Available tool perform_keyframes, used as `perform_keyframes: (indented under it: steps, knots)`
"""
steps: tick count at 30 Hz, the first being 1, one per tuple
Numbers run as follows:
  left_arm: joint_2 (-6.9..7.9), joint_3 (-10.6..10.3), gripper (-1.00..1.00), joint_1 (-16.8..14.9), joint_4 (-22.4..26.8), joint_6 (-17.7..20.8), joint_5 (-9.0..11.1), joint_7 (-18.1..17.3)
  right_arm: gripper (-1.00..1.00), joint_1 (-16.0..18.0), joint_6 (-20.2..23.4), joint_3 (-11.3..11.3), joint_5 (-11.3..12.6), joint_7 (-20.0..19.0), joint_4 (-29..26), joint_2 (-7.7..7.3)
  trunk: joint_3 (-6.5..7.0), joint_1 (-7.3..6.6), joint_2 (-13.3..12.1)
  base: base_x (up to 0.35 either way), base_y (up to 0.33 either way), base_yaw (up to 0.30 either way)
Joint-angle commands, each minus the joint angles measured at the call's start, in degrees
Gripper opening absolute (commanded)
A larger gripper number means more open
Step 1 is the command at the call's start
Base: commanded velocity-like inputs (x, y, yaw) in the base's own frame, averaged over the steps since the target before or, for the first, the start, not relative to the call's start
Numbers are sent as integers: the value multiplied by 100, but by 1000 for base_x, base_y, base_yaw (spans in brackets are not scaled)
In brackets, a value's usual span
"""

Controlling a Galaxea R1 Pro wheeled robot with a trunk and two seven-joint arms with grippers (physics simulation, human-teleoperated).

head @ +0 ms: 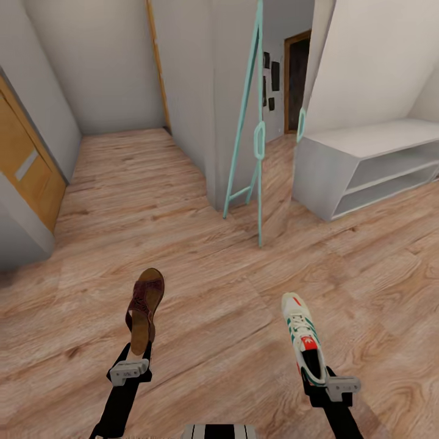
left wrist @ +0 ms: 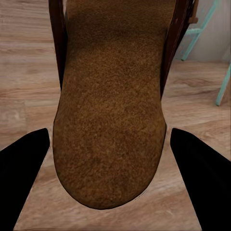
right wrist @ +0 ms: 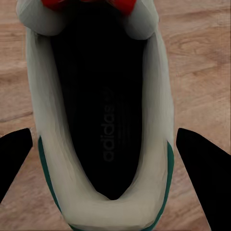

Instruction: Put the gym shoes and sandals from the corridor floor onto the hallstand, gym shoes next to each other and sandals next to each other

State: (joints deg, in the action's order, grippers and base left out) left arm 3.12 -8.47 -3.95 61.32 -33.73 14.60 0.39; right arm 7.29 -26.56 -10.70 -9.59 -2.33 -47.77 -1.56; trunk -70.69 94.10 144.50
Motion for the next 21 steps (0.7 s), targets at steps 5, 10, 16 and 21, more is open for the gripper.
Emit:
perform_keyframes:
  steps: [5, 10, 16, 21]
  knots:
    - [-3, -3, -100, 0, 0, -1, -1, -3, -100, 0, -2, 10, 1, 10, 26, 10, 0, 0, 0, 0, 0, 282]
    - [-4, -4, -100, 0, 1, -2, -1, -3, -100, 0, -1, 13, 4, 12, 34, 13, 0, 0, 0, 0, 0, 286]
    - [-5, -5, -100, 0, 0, -2, -1, -3, -100, 0, 1, 15, 8, 26, 38, 15, 0, 0, 0, 0, 0, 290]
    - [-5, -5, -100, 0, 0, -2, -1, -3, -100, 0, 0, 15, 9, 34, 39, 15, 0, 0, 0, 0, 0, 292]
